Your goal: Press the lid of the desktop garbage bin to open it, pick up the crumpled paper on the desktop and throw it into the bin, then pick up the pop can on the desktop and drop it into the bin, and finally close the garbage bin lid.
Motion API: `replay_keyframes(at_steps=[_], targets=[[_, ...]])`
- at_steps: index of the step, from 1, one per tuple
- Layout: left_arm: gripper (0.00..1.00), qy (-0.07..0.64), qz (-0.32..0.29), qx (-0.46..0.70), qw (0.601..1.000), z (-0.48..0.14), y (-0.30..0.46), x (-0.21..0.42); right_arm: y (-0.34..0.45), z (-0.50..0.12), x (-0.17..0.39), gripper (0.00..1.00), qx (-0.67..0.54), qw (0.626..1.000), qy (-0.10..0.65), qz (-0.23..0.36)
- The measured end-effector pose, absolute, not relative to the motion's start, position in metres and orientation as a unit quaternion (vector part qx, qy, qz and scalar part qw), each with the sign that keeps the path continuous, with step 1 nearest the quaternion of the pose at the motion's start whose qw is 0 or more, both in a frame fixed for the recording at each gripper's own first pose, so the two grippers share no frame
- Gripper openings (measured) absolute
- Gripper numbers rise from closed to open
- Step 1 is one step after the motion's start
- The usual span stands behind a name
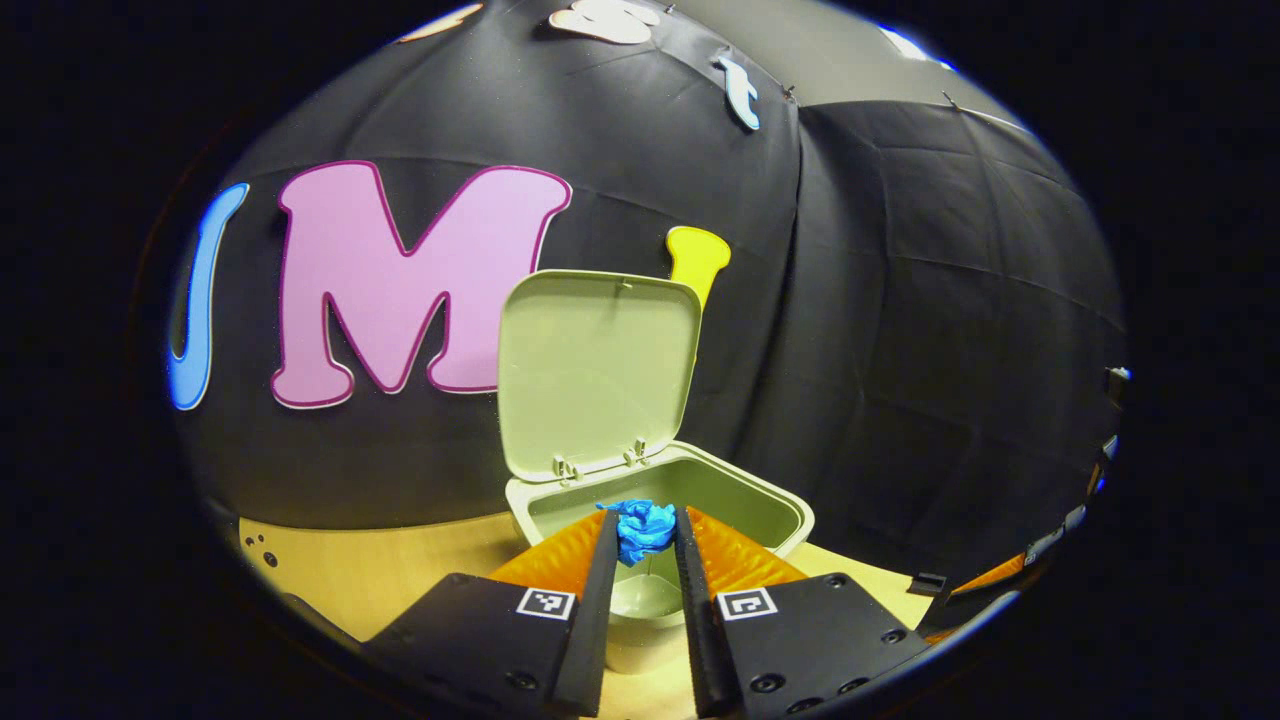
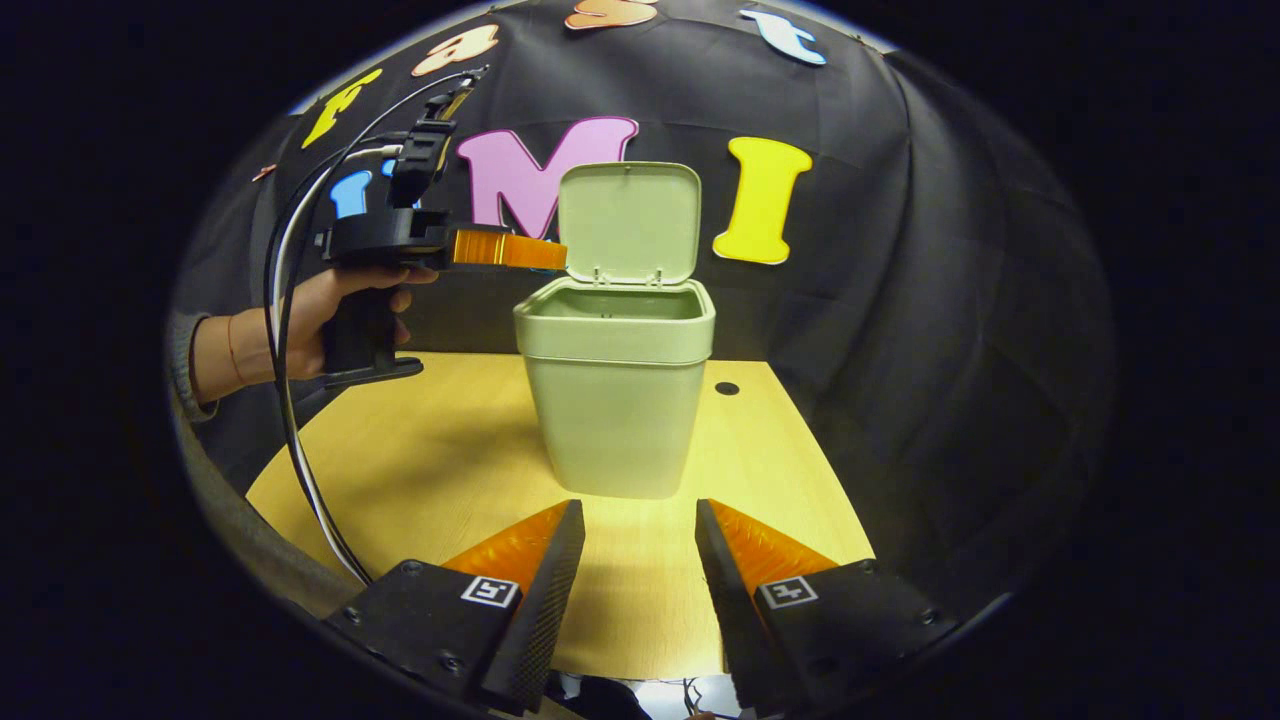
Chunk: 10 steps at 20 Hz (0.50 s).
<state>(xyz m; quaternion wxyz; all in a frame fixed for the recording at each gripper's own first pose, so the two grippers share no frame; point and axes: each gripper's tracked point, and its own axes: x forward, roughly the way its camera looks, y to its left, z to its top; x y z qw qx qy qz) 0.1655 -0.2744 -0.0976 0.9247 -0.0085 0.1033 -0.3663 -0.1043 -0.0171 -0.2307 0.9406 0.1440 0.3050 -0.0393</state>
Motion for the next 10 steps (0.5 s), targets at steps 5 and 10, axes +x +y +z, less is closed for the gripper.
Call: replay_keyframes(at_steps=[5, 10], targets=[[0.39, 0.126, -0.359, 0.001, 0.925, -0.114, -0.285, 0.181, -0.032, -0.236, -0.116, 0.72, 0.15, 0.935, 0.313, -0.073], [0.47, 0.135, -0.365, -0.008, 0.921, -0.123, -0.29, 0.185, -0.034, -0.237, -0.116, 0.72, 0.155, 0.932, 0.317, -0.086]])
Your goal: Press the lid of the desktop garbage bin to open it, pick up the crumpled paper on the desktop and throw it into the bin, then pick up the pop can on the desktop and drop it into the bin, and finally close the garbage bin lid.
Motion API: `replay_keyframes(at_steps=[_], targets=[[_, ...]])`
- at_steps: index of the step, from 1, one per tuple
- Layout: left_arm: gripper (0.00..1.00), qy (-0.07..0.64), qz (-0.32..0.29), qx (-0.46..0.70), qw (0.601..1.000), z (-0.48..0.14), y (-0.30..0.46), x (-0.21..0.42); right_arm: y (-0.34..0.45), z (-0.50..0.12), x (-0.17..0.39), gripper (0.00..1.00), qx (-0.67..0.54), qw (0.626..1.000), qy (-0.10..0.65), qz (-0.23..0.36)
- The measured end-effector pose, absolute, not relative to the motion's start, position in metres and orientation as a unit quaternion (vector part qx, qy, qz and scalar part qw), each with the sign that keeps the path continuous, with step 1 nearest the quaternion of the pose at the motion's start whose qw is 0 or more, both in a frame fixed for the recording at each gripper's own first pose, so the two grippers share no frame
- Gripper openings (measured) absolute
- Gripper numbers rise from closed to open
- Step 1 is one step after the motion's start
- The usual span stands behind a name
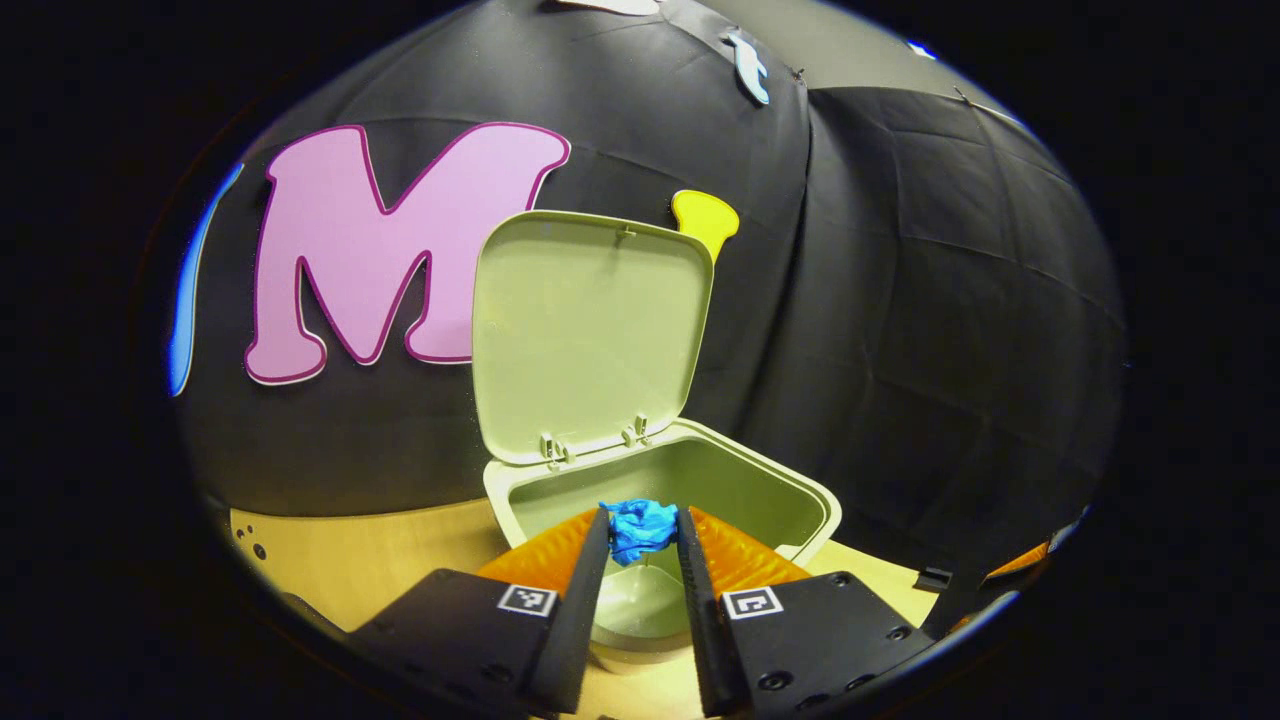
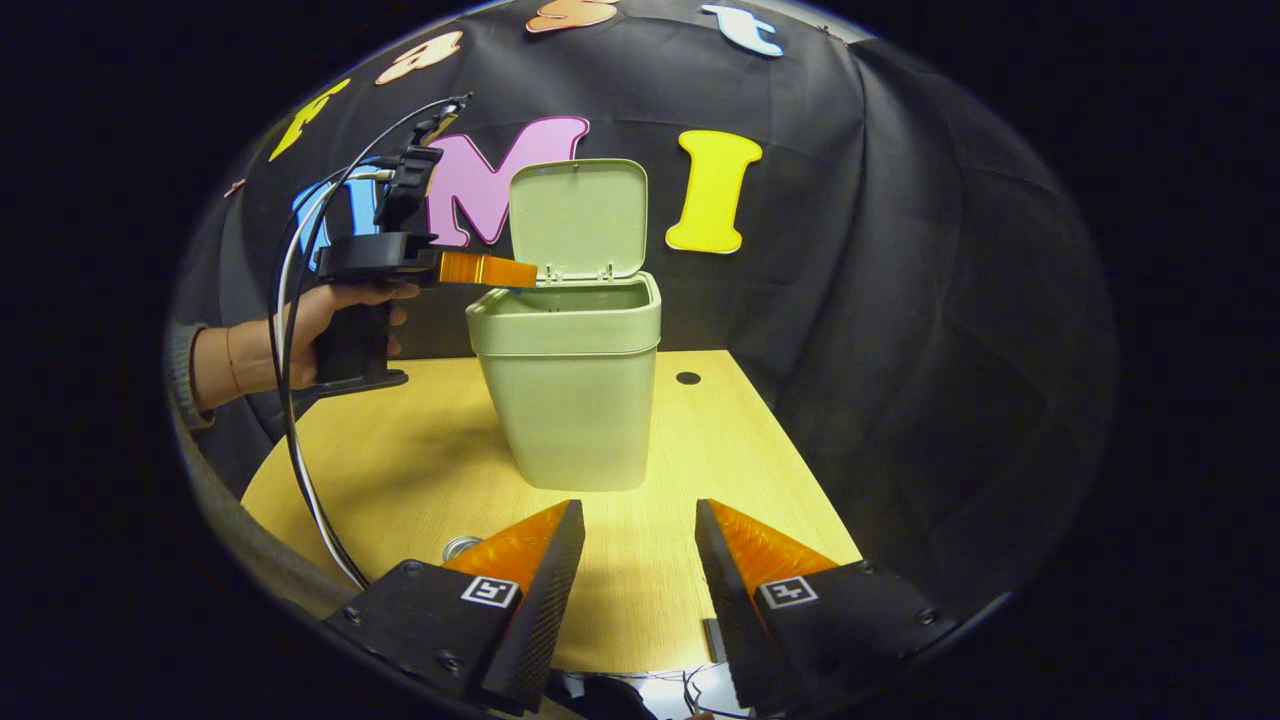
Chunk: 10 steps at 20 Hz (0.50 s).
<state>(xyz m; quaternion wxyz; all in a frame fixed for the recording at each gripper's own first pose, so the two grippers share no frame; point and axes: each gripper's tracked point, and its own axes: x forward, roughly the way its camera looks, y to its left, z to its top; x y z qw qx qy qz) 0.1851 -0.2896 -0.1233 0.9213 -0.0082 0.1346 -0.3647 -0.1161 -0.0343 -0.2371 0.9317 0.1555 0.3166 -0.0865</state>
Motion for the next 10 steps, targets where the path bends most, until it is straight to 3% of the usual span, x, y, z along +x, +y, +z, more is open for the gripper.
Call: replay_keyframes(at_steps=[4, 10], targets=[[0.95, 0.126, -0.365, -0.007, 0.922, -0.119, -0.286, 0.185, -0.025, -0.237, -0.109, 0.72, 0.154, 0.932, 0.319, -0.073], [0.96, 0.113, -0.332, -0.008, 0.937, -0.109, -0.257, 0.182, -0.01, -0.231, -0.099, 0.8, 0.151, 0.937, 0.312, -0.032]])
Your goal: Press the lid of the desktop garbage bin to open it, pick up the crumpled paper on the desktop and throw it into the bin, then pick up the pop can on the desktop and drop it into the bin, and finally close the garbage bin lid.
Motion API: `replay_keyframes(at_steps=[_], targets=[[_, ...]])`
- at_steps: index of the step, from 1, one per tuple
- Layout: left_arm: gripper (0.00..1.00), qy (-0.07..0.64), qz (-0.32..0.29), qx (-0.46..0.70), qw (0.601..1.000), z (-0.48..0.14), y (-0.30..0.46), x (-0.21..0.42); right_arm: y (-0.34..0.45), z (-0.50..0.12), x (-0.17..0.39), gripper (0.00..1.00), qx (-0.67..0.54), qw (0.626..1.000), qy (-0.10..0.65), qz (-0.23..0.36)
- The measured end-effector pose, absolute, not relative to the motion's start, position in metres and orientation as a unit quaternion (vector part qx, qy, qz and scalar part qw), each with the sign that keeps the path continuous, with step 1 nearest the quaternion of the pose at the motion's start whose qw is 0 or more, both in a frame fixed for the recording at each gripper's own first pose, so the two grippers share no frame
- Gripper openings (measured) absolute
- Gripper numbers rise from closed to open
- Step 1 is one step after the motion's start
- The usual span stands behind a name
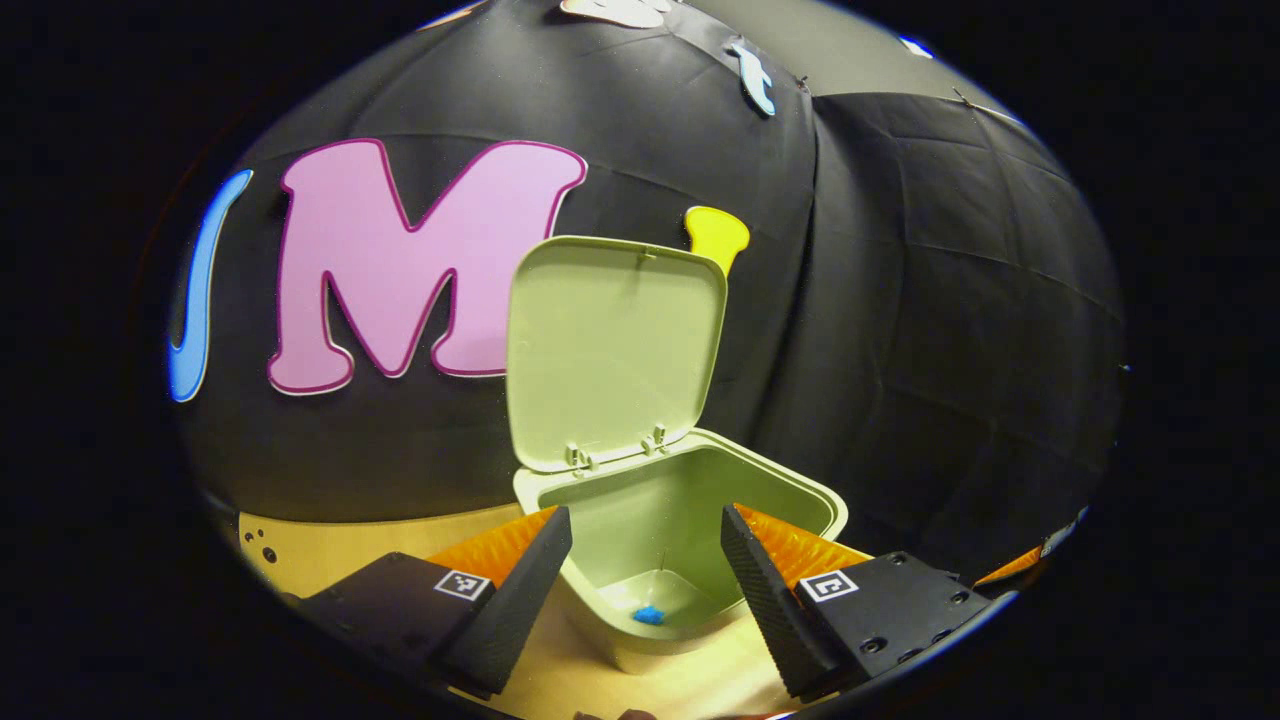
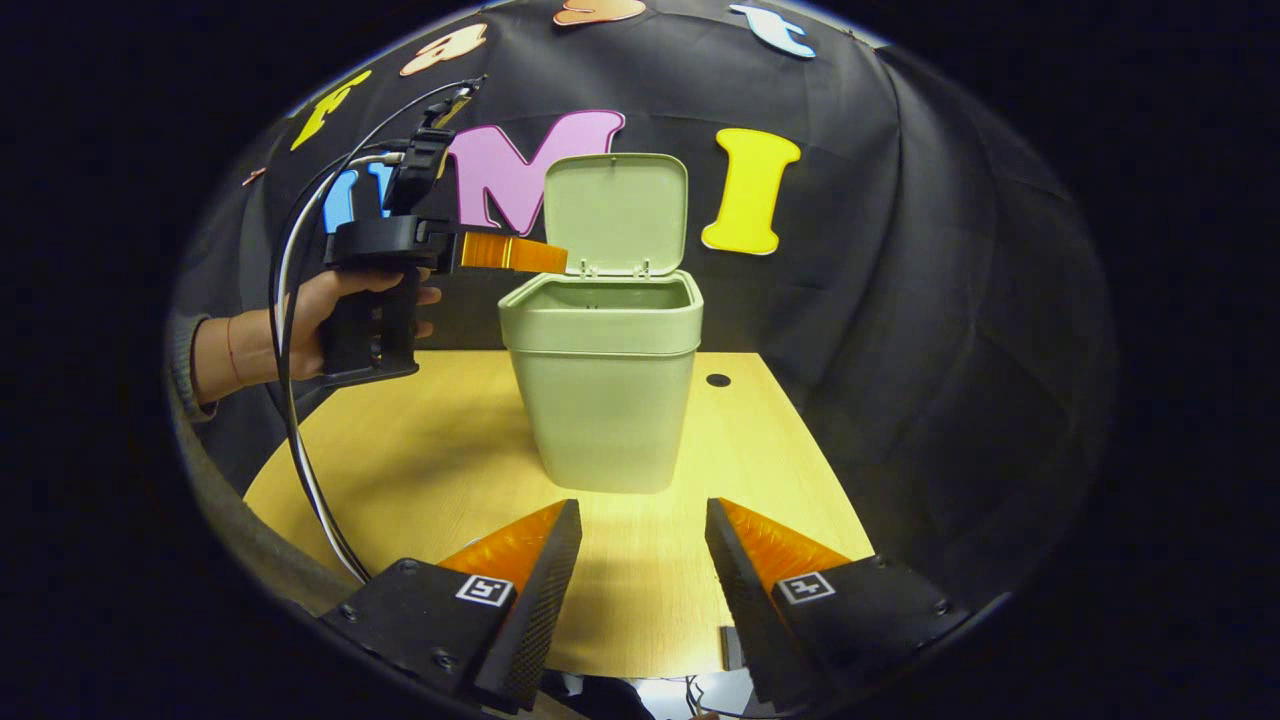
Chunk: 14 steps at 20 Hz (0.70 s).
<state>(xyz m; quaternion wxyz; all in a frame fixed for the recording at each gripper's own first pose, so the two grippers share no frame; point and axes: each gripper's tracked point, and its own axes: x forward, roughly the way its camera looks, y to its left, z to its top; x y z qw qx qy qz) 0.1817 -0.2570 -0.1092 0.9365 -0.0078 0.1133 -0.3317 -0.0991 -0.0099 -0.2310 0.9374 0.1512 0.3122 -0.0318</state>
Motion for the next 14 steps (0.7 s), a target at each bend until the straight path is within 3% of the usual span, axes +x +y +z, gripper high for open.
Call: replay_keyframes(at_steps=[14], targets=[[0.96, 0.093, -0.175, -0.003, 0.98, -0.087, -0.099, 0.101, 0.097, -0.226, -0.081, 0.88, 0.138, 0.923, 0.307, 0.187]])
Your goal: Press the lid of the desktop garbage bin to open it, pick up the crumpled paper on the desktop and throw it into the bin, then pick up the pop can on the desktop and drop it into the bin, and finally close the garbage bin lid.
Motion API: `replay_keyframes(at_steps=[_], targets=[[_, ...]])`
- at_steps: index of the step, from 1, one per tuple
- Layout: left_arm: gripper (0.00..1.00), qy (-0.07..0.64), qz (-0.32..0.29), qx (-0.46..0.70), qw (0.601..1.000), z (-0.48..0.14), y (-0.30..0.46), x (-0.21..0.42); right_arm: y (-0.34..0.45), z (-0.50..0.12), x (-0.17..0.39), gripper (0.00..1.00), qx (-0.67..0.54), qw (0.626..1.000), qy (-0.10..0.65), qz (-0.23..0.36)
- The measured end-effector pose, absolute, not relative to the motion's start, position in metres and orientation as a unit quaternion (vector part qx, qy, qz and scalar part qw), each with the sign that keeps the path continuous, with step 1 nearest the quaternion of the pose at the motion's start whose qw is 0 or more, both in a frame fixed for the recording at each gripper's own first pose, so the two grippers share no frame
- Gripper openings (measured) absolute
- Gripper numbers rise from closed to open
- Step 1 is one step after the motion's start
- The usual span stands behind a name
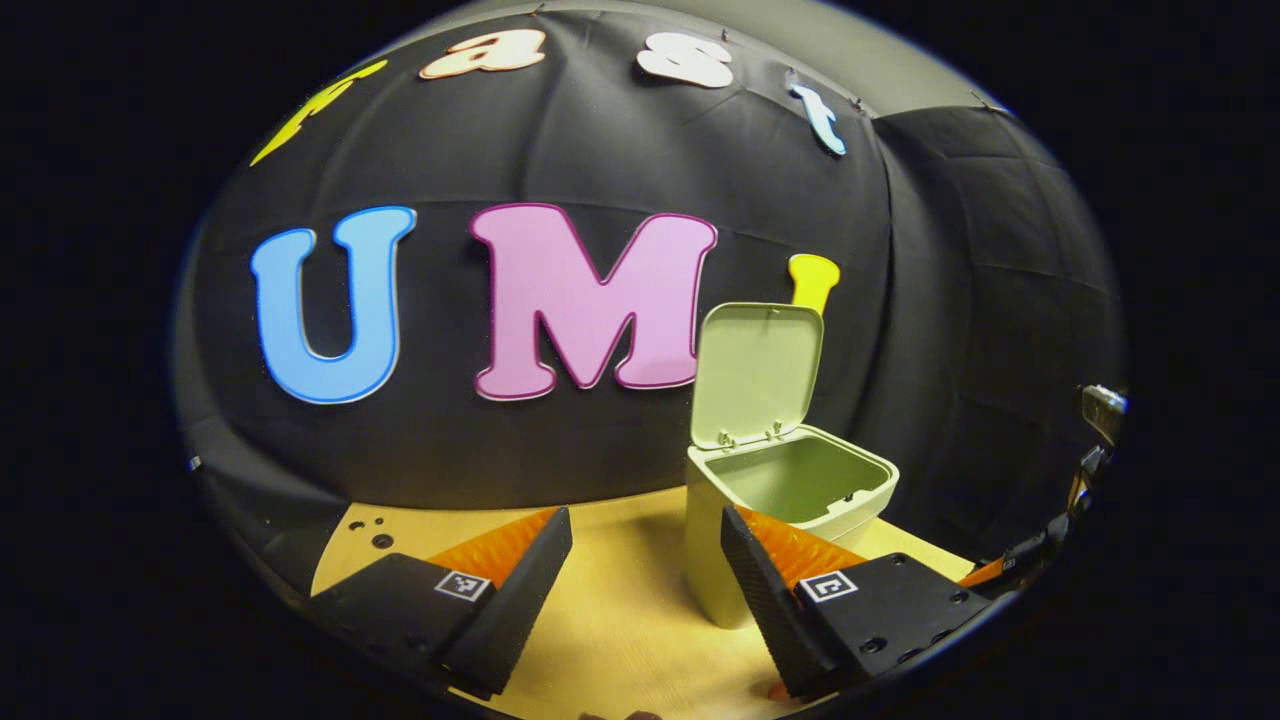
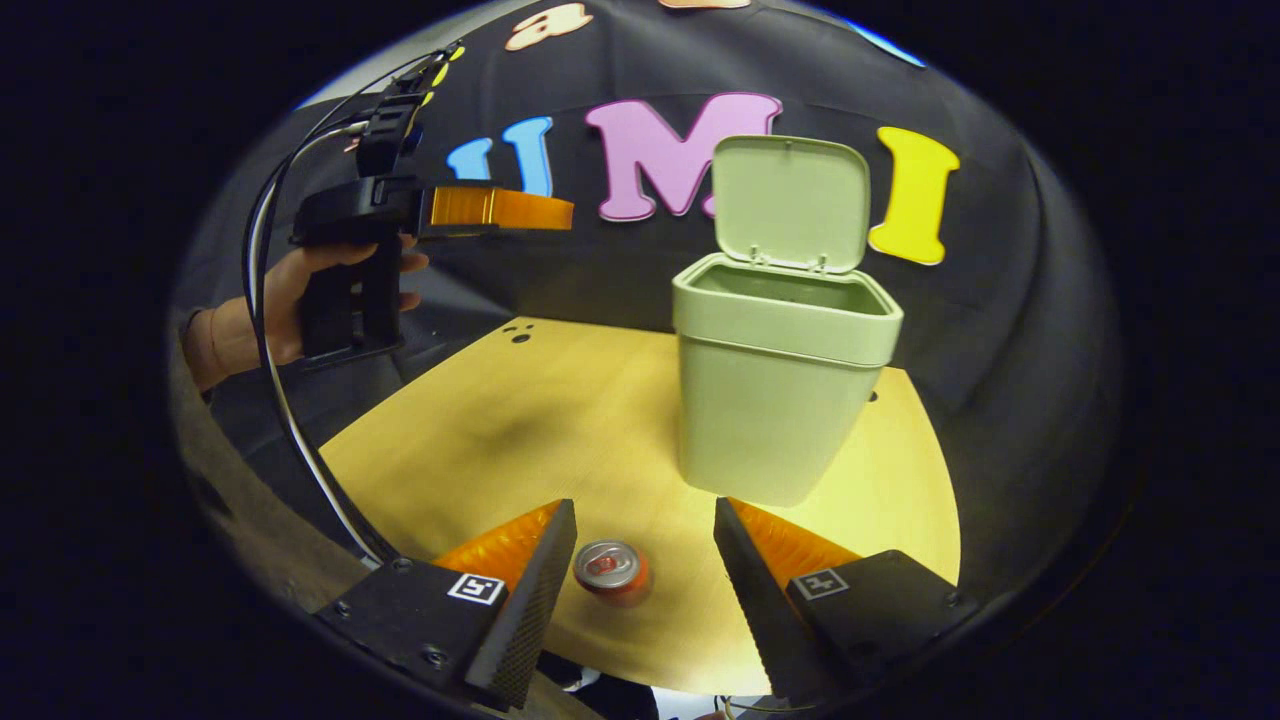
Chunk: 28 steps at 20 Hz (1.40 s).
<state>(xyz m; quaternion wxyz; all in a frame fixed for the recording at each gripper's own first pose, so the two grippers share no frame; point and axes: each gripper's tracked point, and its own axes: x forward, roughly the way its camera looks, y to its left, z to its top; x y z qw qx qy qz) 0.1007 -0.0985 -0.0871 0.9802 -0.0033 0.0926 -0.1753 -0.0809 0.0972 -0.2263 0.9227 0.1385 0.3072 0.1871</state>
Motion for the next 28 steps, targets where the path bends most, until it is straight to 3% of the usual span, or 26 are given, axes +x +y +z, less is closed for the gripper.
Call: replay_keyframes(at_steps=[14, 24, 25, 28], targets=[[0.96, 0.132, -0.056, -0.034, 0.989, -0.115, -0.017, 0.014, 0.146, -0.309, -0.103, 0.89, 0.054, 0.876, 0.379, 0.293], [0.96, 0.147, -0.031, -0.036, 0.988, -0.124, 0.001, 0.002, 0.155, -0.345, -0.104, 0.89, 0.032, 0.863, 0.408, 0.297], [0.96, 0.148, -0.031, -0.037, 0.988, -0.124, 0.002, 0.002, 0.157, -0.341, -0.103, 0.78, 0.038, 0.862, 0.405, 0.302], [0.96, 0.15, -0.037, -0.038, 0.987, -0.121, 0.004, 0.016, 0.152, -0.341, -0.103, 0.82, 0.036, 0.863, 0.407, 0.295]])
